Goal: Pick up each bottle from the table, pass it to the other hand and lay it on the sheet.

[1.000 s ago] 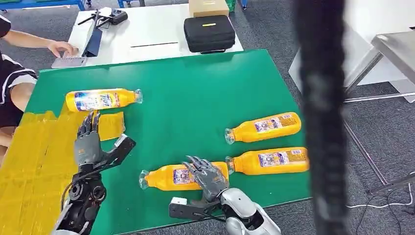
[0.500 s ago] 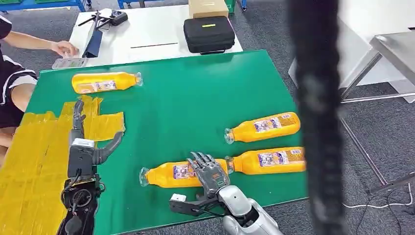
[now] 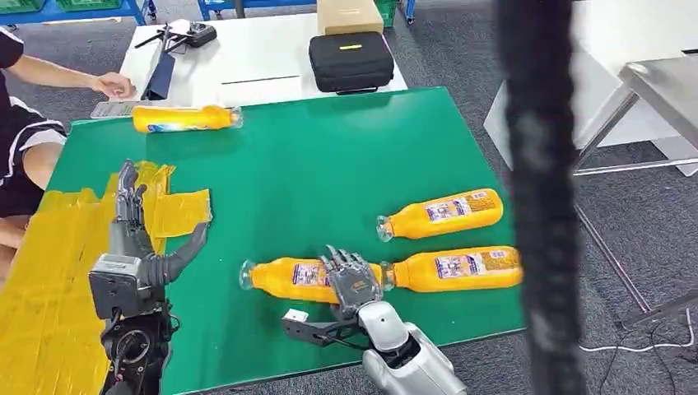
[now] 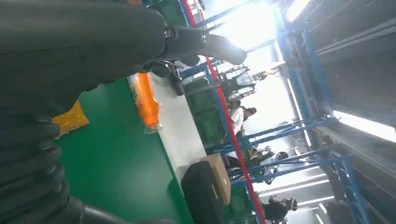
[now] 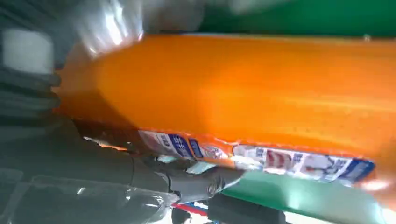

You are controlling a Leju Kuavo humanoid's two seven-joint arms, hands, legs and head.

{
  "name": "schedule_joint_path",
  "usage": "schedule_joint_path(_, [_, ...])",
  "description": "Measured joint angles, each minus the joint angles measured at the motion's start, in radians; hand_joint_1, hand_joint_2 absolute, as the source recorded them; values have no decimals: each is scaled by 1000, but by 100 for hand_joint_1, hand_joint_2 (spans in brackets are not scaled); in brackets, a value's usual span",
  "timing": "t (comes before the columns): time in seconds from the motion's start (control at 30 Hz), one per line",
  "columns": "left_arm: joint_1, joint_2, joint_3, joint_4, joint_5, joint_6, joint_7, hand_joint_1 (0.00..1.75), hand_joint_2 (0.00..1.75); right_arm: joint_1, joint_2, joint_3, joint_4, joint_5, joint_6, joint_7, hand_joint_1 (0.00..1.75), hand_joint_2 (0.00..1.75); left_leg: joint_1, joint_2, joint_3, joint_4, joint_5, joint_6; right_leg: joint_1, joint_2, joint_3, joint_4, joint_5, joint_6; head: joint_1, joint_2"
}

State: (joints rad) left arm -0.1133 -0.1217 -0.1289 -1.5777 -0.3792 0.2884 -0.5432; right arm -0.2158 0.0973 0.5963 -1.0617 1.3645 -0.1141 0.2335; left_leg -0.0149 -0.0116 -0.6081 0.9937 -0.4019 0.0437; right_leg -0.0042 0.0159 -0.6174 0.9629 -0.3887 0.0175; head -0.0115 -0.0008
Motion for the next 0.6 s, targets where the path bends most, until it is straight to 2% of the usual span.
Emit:
schedule_joint_path(0.07, [4,0,-3,-6,1,0,0,0,175,-6,5,-4,12,1,0,-2,175,175,0,0,1,0,0,0,0,0,1,0,0,0,0,0])
schedule_joint_path(0.4, [24,-1,-20,-33,1,2,-9,0,175,-26,27,-42,51,-56,-55,-49,175,175,0,0,2,0,0,0,0,0,3,0,1,2,-1,0])
schedule_joint_path(0.5, [31,-3,-25,-43,2,2,-12,0,175,-24,35,-74,48,-153,-107,-123,175,175,0,0,2,0,-1,-1,0,0,2,0,1,1,-1,0])
schedule_joint_path(0.6, [38,-4,-31,-54,0,-6,-12,0,175,-7,37,-116,18,-320,-174,-250,175,175,0,1,2,0,-1,0,0,0,2,0,1,2,0,0])
